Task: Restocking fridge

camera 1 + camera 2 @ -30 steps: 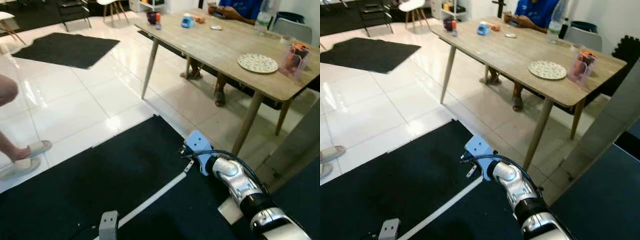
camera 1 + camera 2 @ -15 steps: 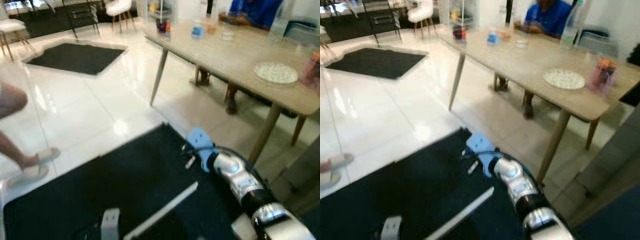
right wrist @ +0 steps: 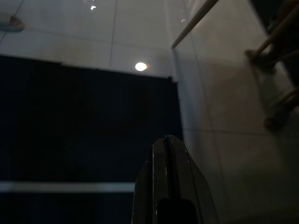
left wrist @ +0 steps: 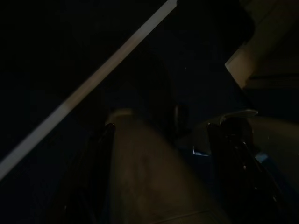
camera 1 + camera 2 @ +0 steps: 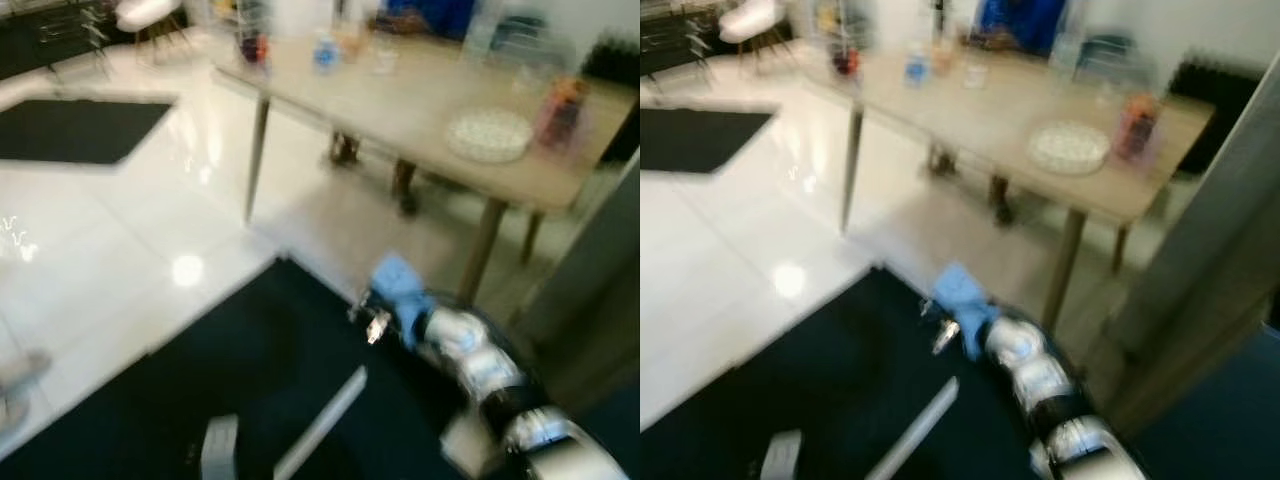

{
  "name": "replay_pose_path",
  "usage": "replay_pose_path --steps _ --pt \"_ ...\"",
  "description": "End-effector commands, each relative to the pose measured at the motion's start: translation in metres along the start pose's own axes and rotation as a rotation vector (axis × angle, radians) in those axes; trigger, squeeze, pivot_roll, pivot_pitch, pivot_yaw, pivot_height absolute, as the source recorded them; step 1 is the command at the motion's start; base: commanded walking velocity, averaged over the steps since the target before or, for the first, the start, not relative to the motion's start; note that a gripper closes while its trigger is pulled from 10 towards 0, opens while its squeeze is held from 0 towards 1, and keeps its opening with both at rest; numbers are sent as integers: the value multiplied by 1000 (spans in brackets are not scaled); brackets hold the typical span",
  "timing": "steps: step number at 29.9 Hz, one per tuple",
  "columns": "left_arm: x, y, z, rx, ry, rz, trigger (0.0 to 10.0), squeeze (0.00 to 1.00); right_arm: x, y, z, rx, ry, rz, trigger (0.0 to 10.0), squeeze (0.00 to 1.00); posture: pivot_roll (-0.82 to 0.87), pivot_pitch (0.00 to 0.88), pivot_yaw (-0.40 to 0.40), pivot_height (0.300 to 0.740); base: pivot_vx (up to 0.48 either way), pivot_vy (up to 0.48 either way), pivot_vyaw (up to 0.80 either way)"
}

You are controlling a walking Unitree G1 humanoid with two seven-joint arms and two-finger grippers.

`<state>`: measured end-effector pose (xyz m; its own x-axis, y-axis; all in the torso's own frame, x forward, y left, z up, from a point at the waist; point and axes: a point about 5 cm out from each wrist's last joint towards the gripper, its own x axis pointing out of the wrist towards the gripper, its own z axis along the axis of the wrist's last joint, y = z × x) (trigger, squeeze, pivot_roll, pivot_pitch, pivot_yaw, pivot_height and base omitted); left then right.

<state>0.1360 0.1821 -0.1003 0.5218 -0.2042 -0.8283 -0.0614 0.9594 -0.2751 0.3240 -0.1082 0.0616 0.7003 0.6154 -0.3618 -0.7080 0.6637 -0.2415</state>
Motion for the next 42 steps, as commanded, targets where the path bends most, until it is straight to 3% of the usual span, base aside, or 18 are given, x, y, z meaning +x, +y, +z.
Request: replay_pose_path --steps 1,6,7,11,13,17,19,20,22,23,24,26,27,31,33,36,37,42 --pt "-3 5 -11 1 41 15 10000 0 6 12 1 -36 11 46 10000 0 0 0 -17 740 322 0 0" --pt "-3 4 -11 3 41 13 10000 0 -2 4 -18 -96 136 33 10000 0 -1 0 -16 740 316 0 0" --pt "-3 3 -10 6 41 11 10000 0 -12 -7 -33 -143 221 16 10000 0 -1 0 -16 740 319 0 0" --pt "-3 3 -10 10 42 9 10000 0 -28 -20 -50 -168 317 -13 10000 0 -4 0 -13 740 314 0 0" --pt "-3 3 -10 10 42 9 10000 0 -28 -20 -50 -168 317 -13 10000 0 -4 0 -13 740 311 0 0" --pt "-2 3 -9 17 40 7 10000 0 -60 -31 -90 -101 470 -115 10000 0 -4 0 -13 740 315 0 0" --pt "-2 3 -9 17 40 7 10000 0 -60 -31 -90 -101 470 -115 10000 0 -4 0 -13 740 315 0 0" --pt "-2 3 -8 18 38 6 10000 0 -72 -28 -106 -48 523 -153 10000 0 -4 0 -13 740 319 0 0" --pt "-2 3 -8 18 38 6 10000 0 -72 -28 -106 -48 523 -153 10000 0 -4 0 -13 740 319 0 0" --pt "-2 3 -7 20 37 5 10000 0 -83 -22 -122 0 573 -180 10000 0 -4 0 -13 740 319 0 0" --pt "-2 3 -7 20 37 5 10000 0 -83 -22 -122 0 573 -180 10000 0 -4 0 -13 740 319 0 0" --pt "-2 3 -6 23 33 4 10000 0 -102 -5 -149 73 661 -214 10000 0 -4 0 -11 740 313 0 0" --pt "-2 3 -4 27 32 3 10000 0 -117 11 -167 170 716 -260 10000 0 -7 0 -6 740 315 0 0" --pt "-1 3 -3 29 30 3 10000 0 -125 21 -177 261 738 -300 10000 0 -7 0 -6 740 311 0 0" --pt "-1 3 -3 29 29 3 10000 0 -131 29 -184 353 743 -350 10000 0 -8 0 -6 740 311 0 0" --pt "-1 3 -2 28 28 3 10000 0 -134 32 -186 392 741 -374 10000 0 -8 0 -6 740 306 0 0" --pt "-1 3 -2 28 27 3 10000 0 -139 36 -191 504 735 -442 10000 0 -9 0 -4 740 311 0 0" --pt "-1 3 0 29 26 3 10000 0 -147 41 -197 628 719 -510 10000 0 -9 0 -3 740 308 0 0"
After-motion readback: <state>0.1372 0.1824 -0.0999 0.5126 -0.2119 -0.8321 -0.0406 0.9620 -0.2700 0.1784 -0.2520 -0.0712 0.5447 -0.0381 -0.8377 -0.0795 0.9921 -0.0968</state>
